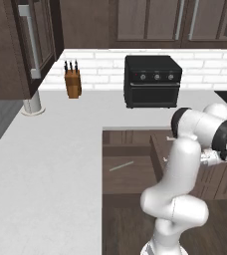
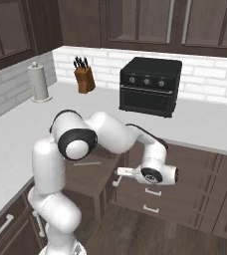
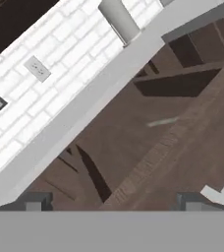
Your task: Take a straw from the drawer in front and place it inside the glass cup on the dining counter.
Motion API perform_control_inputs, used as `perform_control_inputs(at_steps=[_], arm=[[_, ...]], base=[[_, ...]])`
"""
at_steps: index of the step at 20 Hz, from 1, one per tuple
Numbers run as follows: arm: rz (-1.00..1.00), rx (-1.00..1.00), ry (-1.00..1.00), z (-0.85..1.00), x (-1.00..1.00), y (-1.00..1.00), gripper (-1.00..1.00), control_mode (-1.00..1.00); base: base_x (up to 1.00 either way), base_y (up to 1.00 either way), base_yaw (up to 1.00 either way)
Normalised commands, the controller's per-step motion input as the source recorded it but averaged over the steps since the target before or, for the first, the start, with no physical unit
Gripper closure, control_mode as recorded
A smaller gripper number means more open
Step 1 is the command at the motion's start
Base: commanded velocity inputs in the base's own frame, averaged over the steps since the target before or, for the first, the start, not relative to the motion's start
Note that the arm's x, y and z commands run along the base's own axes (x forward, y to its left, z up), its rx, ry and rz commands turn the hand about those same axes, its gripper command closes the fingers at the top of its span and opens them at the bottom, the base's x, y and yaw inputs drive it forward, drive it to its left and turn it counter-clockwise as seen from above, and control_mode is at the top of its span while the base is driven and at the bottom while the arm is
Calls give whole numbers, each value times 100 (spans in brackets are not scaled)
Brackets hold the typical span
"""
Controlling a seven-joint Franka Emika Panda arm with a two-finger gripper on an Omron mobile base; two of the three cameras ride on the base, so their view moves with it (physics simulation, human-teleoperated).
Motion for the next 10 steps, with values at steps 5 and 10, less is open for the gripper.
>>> perform_control_inputs(at_steps=[5,10], arm=[[-12,-27,-2,100,-9,52,-100,-100],[-17,-25,15,93,17,50,-100,-100]], base=[[0,0,0],[0,0,0]])
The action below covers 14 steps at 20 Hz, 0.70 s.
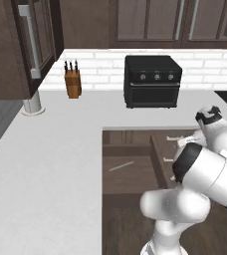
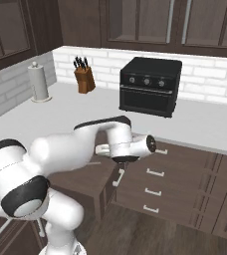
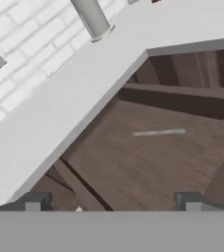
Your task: Take a straw from the drawer in front and place it inside the glass cup on the dining counter.
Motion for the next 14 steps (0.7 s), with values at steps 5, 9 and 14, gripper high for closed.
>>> perform_control_inputs(at_steps=[5,9,14], arm=[[-16,-21,28,24,47,52,-100,-100],[-15,-16,27,-6,51,39,-100,-100],[-12,-15,20,-27,50,11,-100,-100]], base=[[0,0,0],[0,0,0],[0,0,0]])
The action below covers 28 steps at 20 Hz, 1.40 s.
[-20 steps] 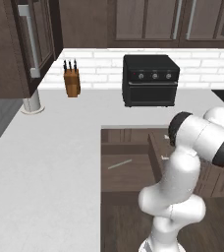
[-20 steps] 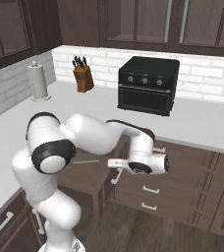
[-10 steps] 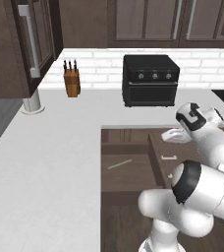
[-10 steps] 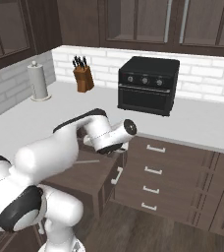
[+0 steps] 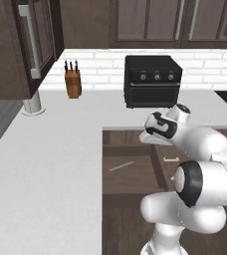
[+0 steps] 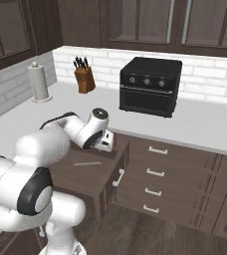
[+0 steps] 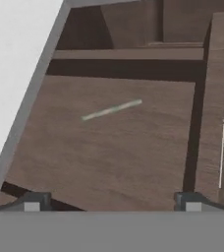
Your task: Take a straw from the drawer in front and place it inside the glass cup on the dining counter.
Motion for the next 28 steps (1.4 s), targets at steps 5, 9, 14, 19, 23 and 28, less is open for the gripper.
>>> perform_control_inputs(at_steps=[5,9,14,19,23,28], arm=[[-8,-10,15,-40,36,0,-100,-100],[-5,-8,9,-60,18,0,-100,-100],[-5,-8,8,-64,13,0,-100,-100],[-5,-10,0,-57,0,0,-100,-100],[-7,-11,0,-48,0,0,-100,-100],[-6,-8,0,-39,0,-13,-100,-100]], base=[[0,0,0],[0,0,0],[0,0,0],[0,0,0],[0,0,0],[0,0,0]])
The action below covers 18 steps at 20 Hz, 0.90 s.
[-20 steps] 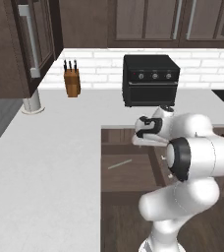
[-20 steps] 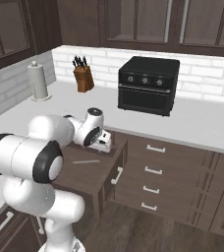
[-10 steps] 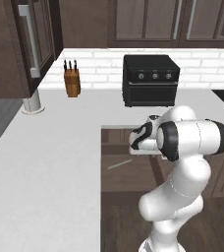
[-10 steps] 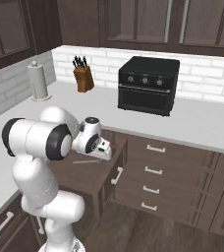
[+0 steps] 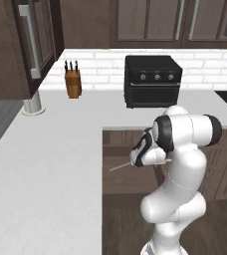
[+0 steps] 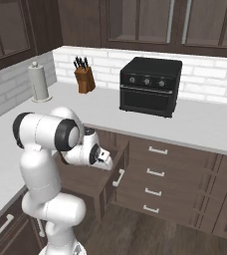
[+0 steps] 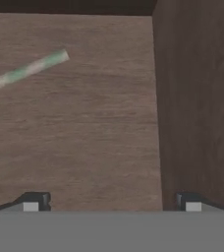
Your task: Take a straw from the drawer in front and place it inside the glass cup on the dining counter.
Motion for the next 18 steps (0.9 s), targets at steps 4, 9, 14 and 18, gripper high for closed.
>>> perform_control_inputs(at_steps=[4,9,14,18], arm=[[-5,-3,0,-29,0,-42,-100,-100],[-7,-1,0,-24,0,-65,-100,-100],[-7,0,0,-16,-2,-86,-100,-100],[-8,-1,0,-5,-14,-100,-100,-100]], base=[[0,0,0],[0,0,0],[0,0,0],[0,0,0]])
